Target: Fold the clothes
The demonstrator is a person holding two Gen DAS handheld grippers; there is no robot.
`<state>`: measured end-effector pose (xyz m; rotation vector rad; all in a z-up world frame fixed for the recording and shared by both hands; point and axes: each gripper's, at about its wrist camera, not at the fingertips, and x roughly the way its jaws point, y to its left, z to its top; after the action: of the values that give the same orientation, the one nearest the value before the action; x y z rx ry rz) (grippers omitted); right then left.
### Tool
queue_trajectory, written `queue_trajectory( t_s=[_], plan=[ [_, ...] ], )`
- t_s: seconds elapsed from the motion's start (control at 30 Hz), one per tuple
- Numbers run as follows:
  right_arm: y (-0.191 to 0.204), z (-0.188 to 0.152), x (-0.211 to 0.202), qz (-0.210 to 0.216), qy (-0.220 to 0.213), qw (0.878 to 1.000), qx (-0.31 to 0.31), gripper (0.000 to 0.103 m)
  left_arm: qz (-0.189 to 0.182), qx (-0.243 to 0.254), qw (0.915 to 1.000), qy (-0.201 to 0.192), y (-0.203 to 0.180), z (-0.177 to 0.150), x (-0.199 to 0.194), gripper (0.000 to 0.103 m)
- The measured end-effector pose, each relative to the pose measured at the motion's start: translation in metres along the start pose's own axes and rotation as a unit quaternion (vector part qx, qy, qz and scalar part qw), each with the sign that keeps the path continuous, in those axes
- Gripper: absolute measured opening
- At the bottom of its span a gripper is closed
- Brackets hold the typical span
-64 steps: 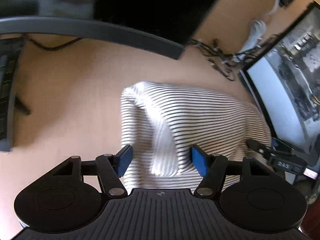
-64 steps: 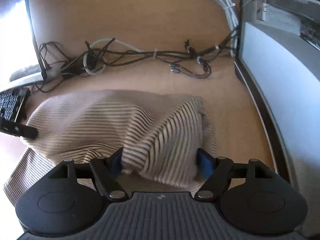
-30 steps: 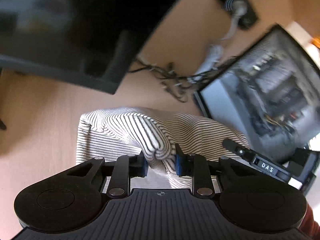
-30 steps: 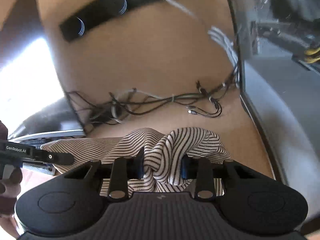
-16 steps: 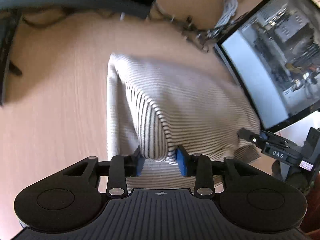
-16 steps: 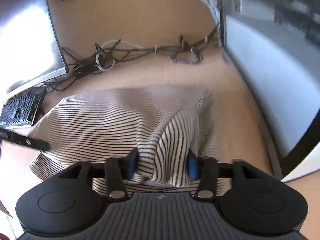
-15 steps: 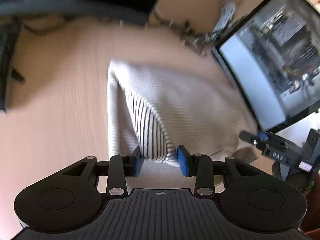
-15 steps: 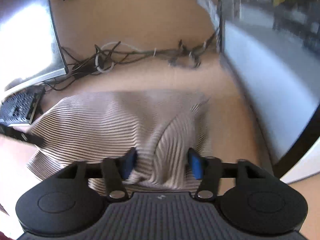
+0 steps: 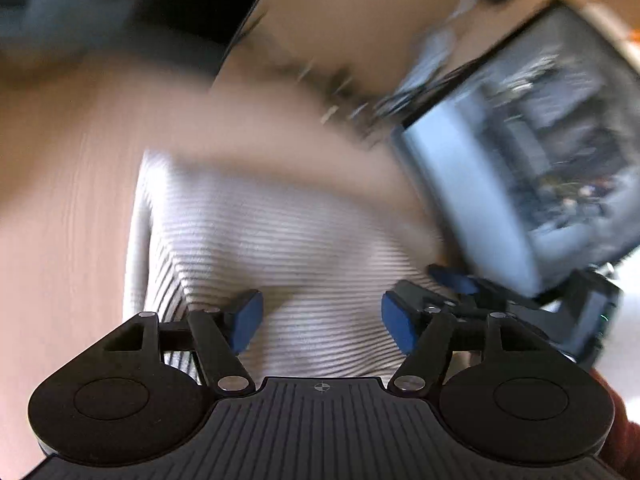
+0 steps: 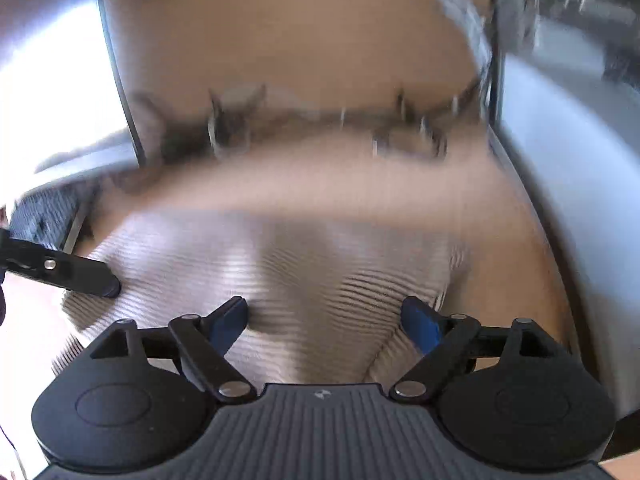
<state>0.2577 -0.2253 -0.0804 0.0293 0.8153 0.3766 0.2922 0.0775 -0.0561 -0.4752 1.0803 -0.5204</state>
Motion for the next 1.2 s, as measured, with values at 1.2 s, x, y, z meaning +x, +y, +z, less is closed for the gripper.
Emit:
queue_trajectory(
  t_s=[1.2],
  plan=[
    [0.031,-0.033,-0.014,-0.072,0.02,0.996,0.049,0.103,-0.063,0.035,0.9972,0.016,-0.011,0.007,-0.001,0.103]
  ],
)
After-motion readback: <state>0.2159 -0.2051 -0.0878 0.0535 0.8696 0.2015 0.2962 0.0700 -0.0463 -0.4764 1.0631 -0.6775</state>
